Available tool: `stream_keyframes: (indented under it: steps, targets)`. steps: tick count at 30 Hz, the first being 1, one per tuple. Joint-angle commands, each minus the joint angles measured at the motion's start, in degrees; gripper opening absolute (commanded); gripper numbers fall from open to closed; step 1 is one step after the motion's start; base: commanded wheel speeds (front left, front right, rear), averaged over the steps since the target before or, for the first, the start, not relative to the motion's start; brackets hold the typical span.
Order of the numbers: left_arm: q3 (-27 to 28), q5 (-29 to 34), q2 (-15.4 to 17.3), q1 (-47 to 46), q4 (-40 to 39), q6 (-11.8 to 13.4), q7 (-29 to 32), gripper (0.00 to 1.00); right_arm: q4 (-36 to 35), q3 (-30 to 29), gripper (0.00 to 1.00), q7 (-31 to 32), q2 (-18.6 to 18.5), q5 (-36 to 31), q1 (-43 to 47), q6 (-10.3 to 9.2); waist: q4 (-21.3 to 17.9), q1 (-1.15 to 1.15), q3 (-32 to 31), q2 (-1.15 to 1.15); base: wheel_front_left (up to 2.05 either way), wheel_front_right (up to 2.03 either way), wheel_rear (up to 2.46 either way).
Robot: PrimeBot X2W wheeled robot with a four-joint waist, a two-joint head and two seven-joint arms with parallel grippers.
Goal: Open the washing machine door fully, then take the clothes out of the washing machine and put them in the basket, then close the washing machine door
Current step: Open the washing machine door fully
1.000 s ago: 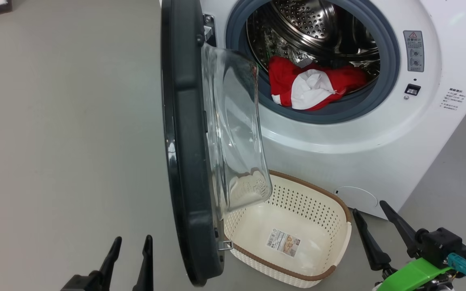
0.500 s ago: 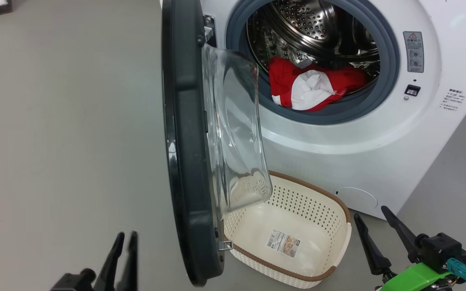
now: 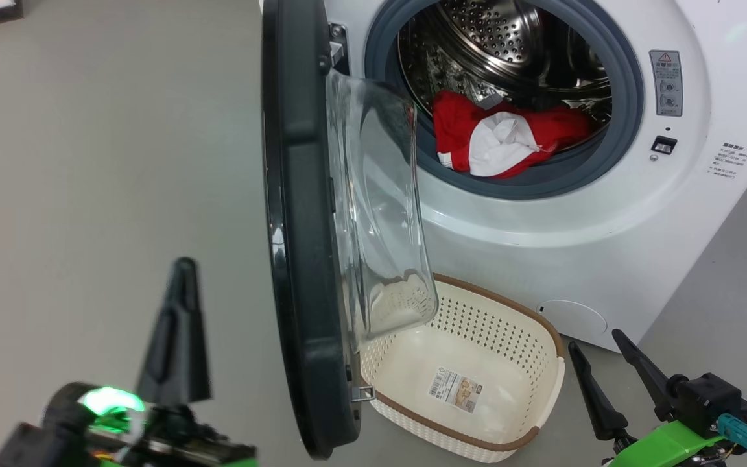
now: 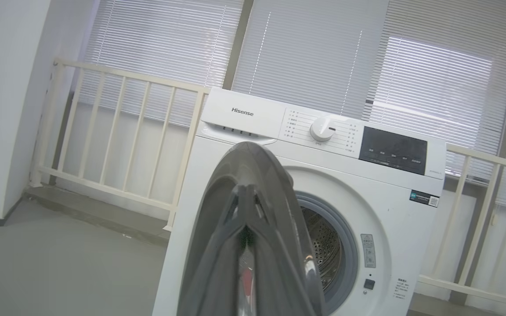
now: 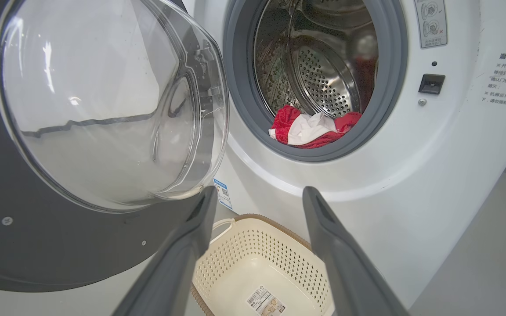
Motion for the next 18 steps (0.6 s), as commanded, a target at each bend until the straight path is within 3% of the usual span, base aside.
stream_keyframes:
  steps: [1,5,10,18]
  targets:
    - [0.04,0.23,0.48,-1.46,-2.88,-0.74,-0.26,0.00,-1.50,0.89,1.00,-0.53,-0.92,-0.65,-0.86,0.36,-0.08,0.00,0.04,0.00,0.00,0.00,0.00]
    - [-7.96,1.62,0.48,0.41,-5.15,-2.38,-0.26,0.00,-1.64,0.89,1.00,-0.53,-0.95,-0.64,-1.07,0.36,-0.32,0.00,0.26,0.00,0.00,0.00,0.00]
    - [-16.07,-0.02,0.48,2.88,-0.80,-3.59,-0.26,0.00,-1.77,0.97,1.00,-0.53,-0.99,-0.58,-1.28,0.36,-0.46,0.00,0.52,0.00,0.00,0.00,0.00]
    - [-21.39,-4.40,0.48,2.75,10.18,-4.31,-0.26,0.00,-1.90,1.42,1.00,-0.53,-1.30,-0.06,-1.50,0.36,-0.50,0.00,0.62,0.00,0.00,0.00,0.00]
